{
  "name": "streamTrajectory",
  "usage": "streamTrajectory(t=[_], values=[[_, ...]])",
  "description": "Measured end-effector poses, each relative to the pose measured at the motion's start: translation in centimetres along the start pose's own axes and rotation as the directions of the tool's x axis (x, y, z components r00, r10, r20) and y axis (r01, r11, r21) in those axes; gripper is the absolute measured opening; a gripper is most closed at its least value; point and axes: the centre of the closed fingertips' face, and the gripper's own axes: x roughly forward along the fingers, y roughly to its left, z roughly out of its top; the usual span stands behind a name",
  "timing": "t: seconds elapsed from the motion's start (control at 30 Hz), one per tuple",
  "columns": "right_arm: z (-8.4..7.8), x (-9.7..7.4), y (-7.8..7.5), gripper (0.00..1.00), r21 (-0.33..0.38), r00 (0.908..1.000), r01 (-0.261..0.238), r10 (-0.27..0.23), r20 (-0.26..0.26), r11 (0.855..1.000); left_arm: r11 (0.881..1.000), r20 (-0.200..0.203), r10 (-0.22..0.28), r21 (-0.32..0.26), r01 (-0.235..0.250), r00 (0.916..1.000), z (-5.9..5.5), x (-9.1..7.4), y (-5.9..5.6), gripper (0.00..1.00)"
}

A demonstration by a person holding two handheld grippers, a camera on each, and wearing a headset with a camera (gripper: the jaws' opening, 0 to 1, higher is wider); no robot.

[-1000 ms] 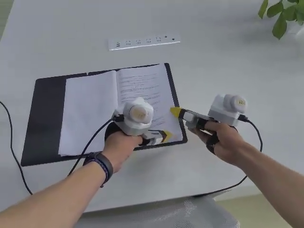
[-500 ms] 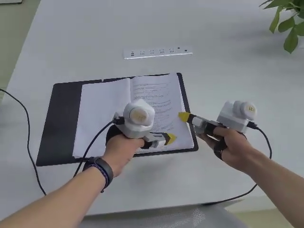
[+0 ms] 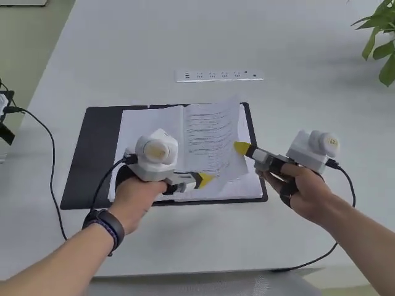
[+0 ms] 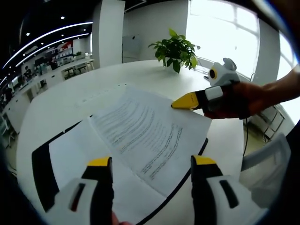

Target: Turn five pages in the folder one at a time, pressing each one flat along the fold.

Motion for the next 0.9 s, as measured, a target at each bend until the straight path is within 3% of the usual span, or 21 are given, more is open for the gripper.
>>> streamTrajectory(t=[0.43,0.73,0.9], values=[[-0.6,3.9,6.0,0.0,-0.049,0.9941,-0.108,0.107,-0.017,0.993,0.997,0.04,0.066,-0.03,-0.065,0.997,-0.8,-4.7,3.9,0.68],[-2.7,7.3,10.2,0.0,-0.069,0.9807,-0.189,0.184,-0.066,0.98,0.99,0.056,0.125,-0.074,-0.121,0.9905,-2.6,-8.5,6.6,0.68],[-4.3,9.2,12.6,0.0,-0.073,0.9681,-0.236,0.228,-0.104,0.969,0.984,0.058,0.157,-0.1,-0.151,0.9859,-3.8,-10.6,7.6,0.68]])
